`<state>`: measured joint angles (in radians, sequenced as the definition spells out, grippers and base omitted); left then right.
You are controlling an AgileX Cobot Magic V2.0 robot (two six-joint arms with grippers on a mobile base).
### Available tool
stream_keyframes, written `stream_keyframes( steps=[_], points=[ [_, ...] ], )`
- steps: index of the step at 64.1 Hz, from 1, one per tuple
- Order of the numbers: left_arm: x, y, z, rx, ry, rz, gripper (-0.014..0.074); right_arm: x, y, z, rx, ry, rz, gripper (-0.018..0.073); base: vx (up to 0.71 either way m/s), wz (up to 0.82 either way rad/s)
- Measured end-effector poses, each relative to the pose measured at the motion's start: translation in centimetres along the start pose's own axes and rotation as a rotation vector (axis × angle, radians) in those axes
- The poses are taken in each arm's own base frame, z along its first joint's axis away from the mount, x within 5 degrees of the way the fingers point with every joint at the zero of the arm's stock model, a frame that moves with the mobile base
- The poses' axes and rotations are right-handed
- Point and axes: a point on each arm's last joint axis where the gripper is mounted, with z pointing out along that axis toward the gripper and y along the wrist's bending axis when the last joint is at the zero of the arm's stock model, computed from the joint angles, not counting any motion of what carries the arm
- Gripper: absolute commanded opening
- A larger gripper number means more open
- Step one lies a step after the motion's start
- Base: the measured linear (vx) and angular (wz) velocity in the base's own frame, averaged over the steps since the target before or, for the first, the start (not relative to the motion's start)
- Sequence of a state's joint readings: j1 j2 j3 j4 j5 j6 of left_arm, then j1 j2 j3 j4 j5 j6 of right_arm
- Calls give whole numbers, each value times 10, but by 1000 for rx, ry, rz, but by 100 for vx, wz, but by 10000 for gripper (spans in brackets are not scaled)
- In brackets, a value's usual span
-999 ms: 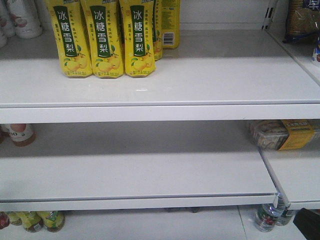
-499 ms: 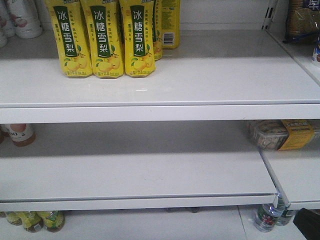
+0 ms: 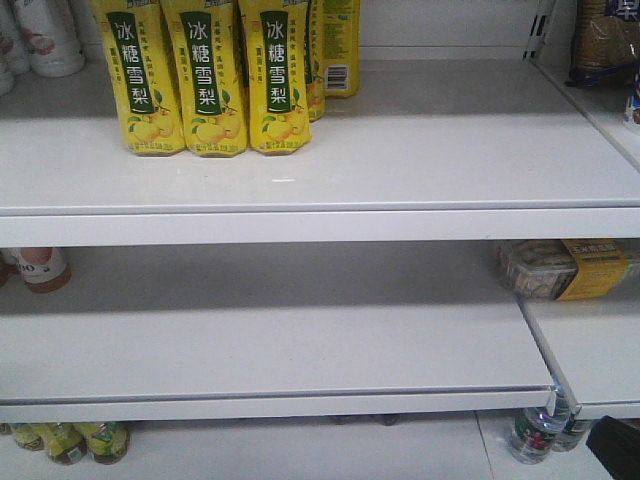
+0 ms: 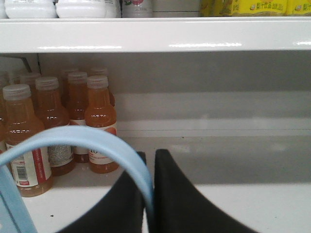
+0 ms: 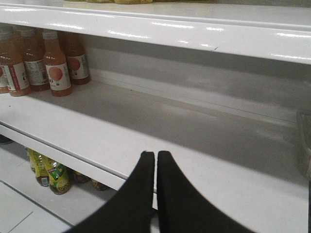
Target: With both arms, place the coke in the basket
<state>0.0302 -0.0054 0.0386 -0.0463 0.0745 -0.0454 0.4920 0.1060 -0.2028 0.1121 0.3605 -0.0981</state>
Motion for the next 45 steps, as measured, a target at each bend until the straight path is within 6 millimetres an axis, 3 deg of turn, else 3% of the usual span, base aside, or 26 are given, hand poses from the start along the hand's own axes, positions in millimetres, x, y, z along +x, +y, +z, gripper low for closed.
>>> stream_keyframes(
  steps=[45],
  points=[
    [0, 0, 0, 0, 0, -18, -6, 0, 0, 0, 0, 0, 0, -2, 0, 0]
  ],
)
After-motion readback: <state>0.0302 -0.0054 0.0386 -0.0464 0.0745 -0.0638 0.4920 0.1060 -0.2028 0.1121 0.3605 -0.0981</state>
